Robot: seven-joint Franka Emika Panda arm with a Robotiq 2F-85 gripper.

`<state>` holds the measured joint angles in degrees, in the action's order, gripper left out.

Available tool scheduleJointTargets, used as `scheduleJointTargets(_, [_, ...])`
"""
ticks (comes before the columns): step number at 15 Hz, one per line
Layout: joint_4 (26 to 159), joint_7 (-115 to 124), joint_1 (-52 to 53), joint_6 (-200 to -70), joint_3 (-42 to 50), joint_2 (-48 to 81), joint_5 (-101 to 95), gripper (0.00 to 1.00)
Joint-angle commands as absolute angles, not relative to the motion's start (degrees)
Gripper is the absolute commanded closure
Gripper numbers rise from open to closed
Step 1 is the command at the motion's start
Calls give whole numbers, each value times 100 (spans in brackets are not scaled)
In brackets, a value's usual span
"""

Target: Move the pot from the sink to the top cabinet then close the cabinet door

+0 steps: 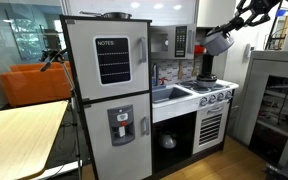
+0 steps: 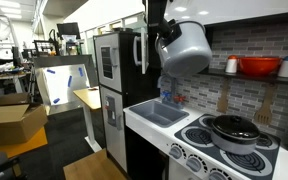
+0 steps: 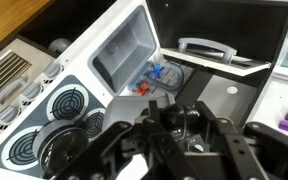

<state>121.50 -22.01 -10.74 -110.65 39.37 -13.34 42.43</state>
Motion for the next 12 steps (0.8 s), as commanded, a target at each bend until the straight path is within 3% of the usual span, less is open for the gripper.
scheduleJointTargets(1, [12007, -2337, -1304, -10612, 3872, -1025, 4868, 86])
scheduleJointTargets(12, [12632, -2885, -1639, -10265, 3768, -1090, 5723, 86])
